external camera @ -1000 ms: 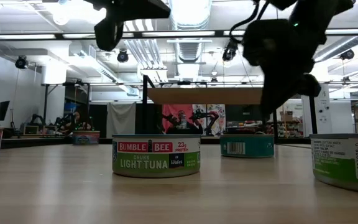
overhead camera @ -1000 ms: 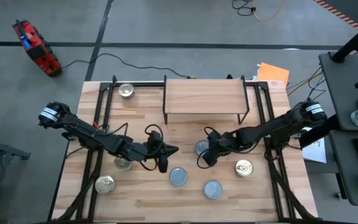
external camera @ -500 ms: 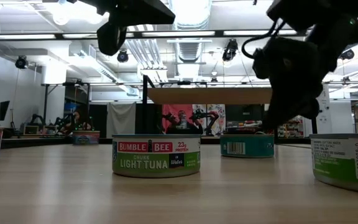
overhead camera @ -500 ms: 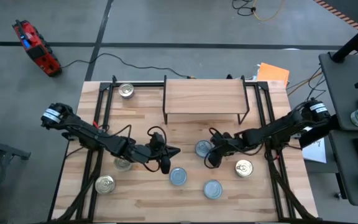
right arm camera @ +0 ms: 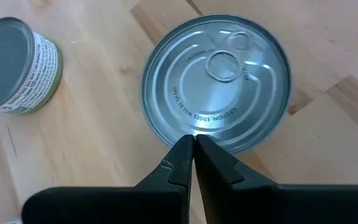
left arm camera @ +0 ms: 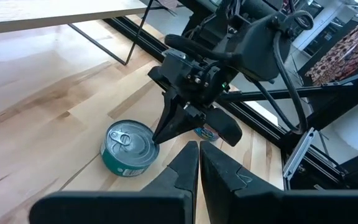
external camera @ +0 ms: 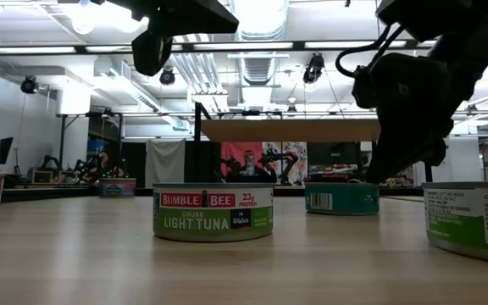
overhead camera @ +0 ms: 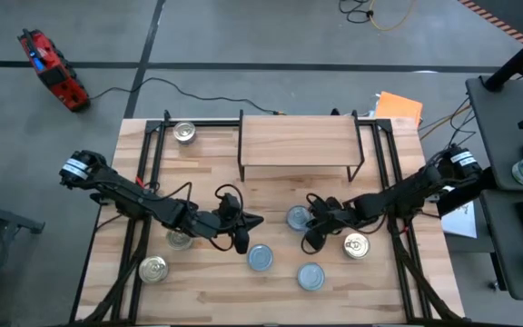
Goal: Stack canned seafood by type on shelf
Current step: Put the blue tuna can on the shelf
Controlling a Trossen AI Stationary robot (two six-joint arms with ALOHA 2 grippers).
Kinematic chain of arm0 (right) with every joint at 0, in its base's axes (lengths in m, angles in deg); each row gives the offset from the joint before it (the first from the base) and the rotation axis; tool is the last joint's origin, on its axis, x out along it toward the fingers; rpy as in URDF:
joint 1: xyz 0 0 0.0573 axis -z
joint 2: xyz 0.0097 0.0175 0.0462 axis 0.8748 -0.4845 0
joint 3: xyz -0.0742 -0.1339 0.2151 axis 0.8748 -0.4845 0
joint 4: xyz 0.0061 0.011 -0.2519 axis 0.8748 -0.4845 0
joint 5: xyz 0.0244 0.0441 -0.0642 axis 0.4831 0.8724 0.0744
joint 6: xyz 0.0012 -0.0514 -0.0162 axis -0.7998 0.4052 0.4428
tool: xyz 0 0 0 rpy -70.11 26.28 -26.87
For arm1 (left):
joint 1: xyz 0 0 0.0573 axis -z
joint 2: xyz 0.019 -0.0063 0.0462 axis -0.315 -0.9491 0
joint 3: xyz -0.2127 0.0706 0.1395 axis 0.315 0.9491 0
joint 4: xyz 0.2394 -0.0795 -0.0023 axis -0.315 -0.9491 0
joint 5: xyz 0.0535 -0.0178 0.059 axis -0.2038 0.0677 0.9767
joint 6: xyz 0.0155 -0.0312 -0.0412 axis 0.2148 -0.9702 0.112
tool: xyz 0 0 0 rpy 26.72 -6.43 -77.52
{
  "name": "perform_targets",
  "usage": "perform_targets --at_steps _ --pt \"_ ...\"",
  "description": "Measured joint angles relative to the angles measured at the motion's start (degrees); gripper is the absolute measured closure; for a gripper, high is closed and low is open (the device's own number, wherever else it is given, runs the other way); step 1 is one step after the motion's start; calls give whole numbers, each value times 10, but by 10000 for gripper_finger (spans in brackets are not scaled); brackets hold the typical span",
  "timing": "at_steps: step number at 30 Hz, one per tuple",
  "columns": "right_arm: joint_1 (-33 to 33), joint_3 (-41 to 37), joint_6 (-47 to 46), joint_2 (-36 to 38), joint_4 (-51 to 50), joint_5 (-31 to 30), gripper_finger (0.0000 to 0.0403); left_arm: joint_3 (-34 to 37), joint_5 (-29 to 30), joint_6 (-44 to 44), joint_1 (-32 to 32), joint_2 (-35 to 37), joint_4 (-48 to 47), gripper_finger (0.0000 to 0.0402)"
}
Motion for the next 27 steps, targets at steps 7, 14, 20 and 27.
perform_targets --at_steps 7,14,20,27 --pt "-23 -4 -7 -4 -21 -1 390 0 2 0 0 0 -8 401" --pt "-31 -3 -14 -3 -28 -3 390 0 3 0 0 0 -8 401" --pt "-38 -3 -22 13 -54 38 390 0 3 -2 0 0 -9 401" --pt "-39 31 -161 68 -204 107 390 0 3 -2 0 0 -12 401"
